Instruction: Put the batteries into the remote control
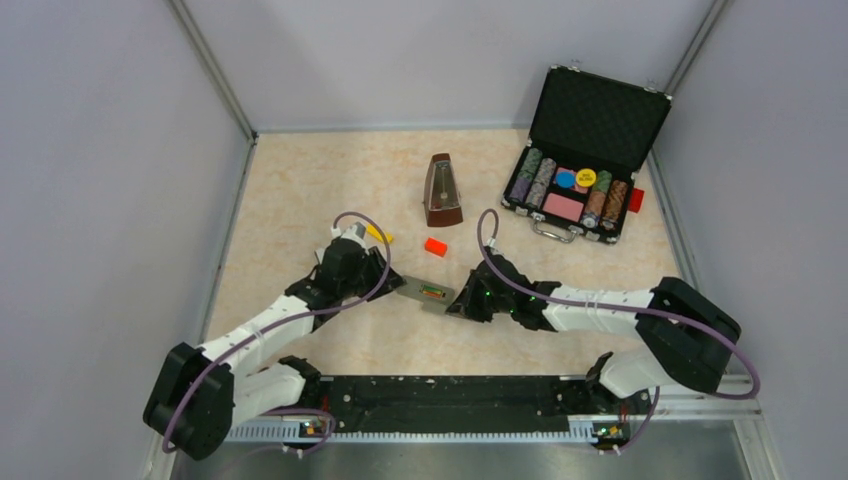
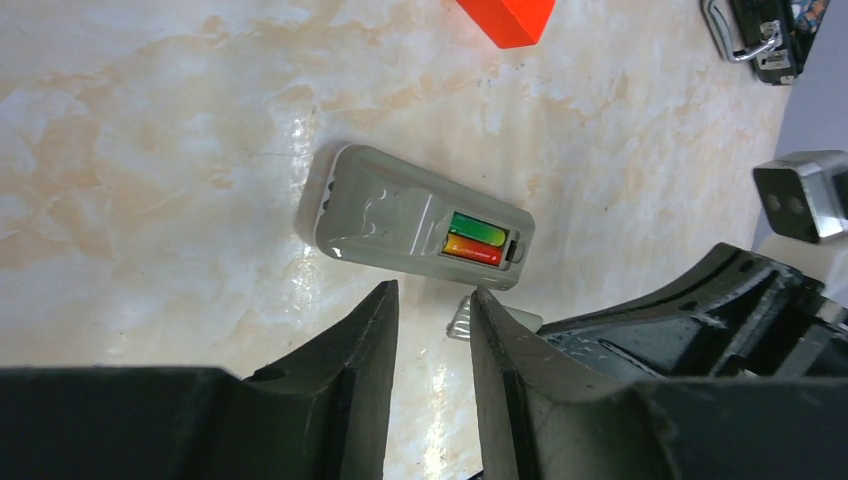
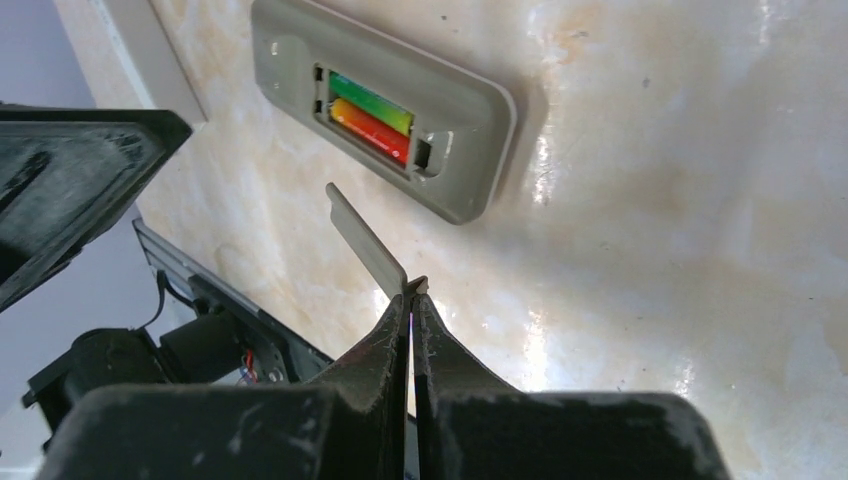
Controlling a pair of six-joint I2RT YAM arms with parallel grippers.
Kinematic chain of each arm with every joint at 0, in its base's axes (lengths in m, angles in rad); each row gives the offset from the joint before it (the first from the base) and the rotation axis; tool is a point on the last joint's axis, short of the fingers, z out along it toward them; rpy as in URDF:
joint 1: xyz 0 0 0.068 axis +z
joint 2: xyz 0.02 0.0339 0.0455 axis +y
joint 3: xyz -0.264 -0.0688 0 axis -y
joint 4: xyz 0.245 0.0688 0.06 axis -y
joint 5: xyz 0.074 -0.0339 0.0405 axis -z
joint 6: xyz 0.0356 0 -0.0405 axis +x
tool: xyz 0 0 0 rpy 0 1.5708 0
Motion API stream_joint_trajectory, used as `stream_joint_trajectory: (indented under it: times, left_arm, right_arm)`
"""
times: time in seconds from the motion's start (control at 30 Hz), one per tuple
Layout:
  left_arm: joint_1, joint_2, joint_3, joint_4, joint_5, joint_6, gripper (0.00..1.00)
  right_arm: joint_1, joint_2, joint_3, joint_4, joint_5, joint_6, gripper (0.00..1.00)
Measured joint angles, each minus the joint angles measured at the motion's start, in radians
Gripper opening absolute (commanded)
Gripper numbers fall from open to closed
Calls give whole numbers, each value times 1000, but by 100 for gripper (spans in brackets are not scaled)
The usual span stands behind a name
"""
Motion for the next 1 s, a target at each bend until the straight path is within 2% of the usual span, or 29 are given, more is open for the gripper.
stream_joint_trajectory:
  times: [0.43,1.0]
  left_arm:
    - [0,12,16,-49,-22,-3,40]
    - [0,103,69,-30,84,23,41]
  right_arm:
    - [0,-34,1,15,-1,-16,0]
    - [-58,40,43,47,-2,-18,0]
